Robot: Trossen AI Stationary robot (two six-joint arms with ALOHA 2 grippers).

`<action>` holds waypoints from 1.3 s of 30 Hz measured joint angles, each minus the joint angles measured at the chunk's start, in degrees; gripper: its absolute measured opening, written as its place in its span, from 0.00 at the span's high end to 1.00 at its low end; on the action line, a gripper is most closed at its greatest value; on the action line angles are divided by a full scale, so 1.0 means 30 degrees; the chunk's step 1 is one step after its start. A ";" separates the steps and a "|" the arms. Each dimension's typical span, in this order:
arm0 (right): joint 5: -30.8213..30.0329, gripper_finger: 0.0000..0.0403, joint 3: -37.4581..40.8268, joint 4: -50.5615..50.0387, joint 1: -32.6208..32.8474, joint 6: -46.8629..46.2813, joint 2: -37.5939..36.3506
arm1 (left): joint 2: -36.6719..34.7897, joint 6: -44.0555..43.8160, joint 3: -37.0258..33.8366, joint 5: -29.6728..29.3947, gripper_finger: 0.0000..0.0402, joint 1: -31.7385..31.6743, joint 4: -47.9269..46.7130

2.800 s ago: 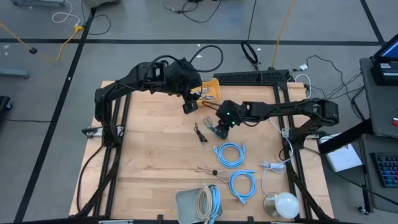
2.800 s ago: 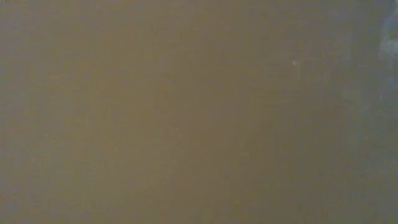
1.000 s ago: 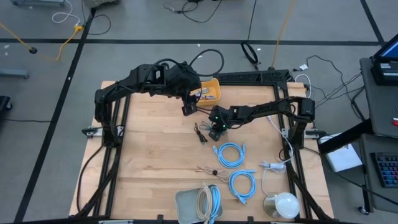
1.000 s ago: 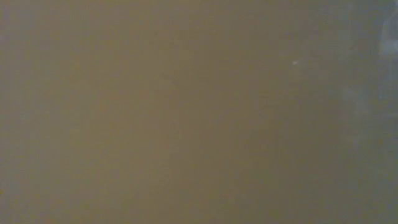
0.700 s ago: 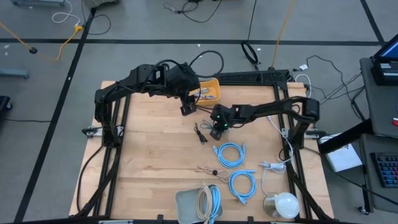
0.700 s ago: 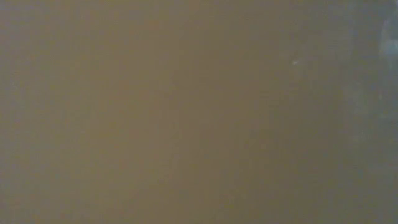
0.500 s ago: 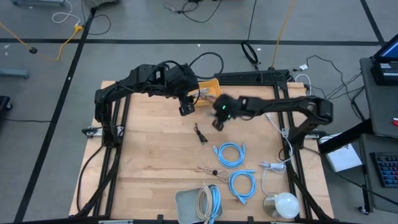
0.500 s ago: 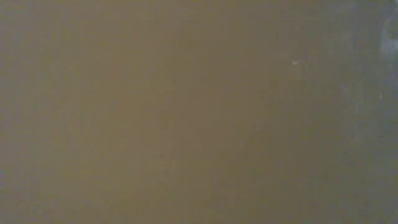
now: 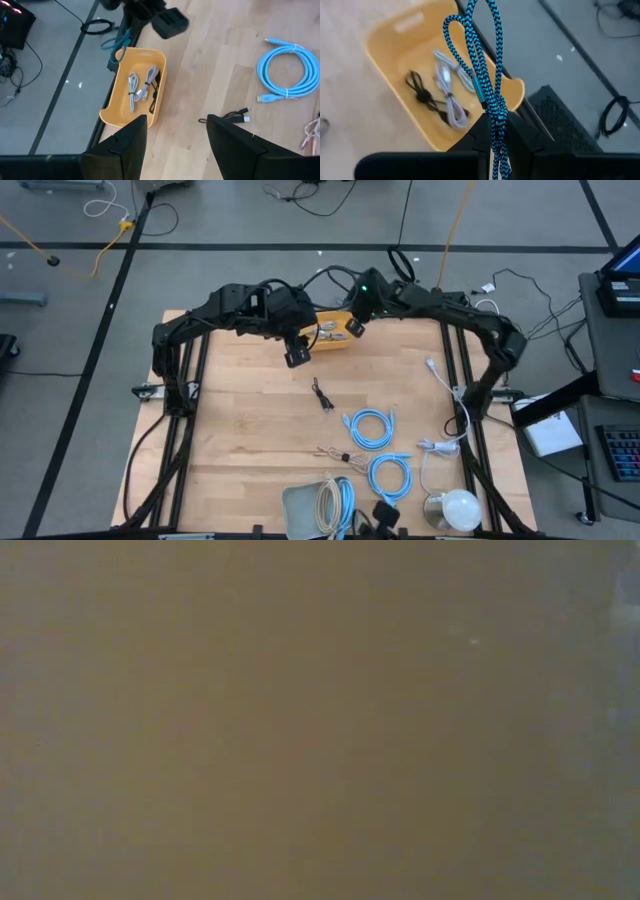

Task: Sort cables into bins
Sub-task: Put the blue patterned charger cable into the yellow bin

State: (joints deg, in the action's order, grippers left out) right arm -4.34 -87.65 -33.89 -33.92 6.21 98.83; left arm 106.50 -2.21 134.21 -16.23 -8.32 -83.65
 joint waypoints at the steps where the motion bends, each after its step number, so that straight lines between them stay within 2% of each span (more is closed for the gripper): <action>1: -0.0015 0.94 -0.0344 -0.0291 -0.0132 0.0373 0.0482 | 0.0000 -0.0034 0.0000 0.0000 0.47 0.0034 -0.0077; 7: 0.0994 0.94 -0.1545 -0.1011 -0.0068 0.2037 0.2205 | 0.0000 -0.0264 0.0000 -0.0007 0.47 0.0068 -0.0207; 18: 0.1034 0.94 -0.2181 -0.0746 0.1222 0.5208 0.4197 | 0.0000 -0.0539 0.0000 -0.0103 0.47 0.0060 -0.0192; 37: 0.1077 0.93 -0.2196 0.1236 0.1716 0.5524 0.4253 | 0.0000 -0.0879 0.0000 -0.0139 0.47 0.0192 -0.0069; 39: 0.1612 0.93 -0.2196 0.1457 0.1762 0.5238 0.4372 | 0.0000 -0.0919 0.0000 -0.0140 0.47 0.0184 -0.0061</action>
State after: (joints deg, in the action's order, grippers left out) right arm 0.50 -94.24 -29.52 -28.63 21.92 111.95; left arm 106.50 -4.96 134.21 -16.65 -7.77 -83.83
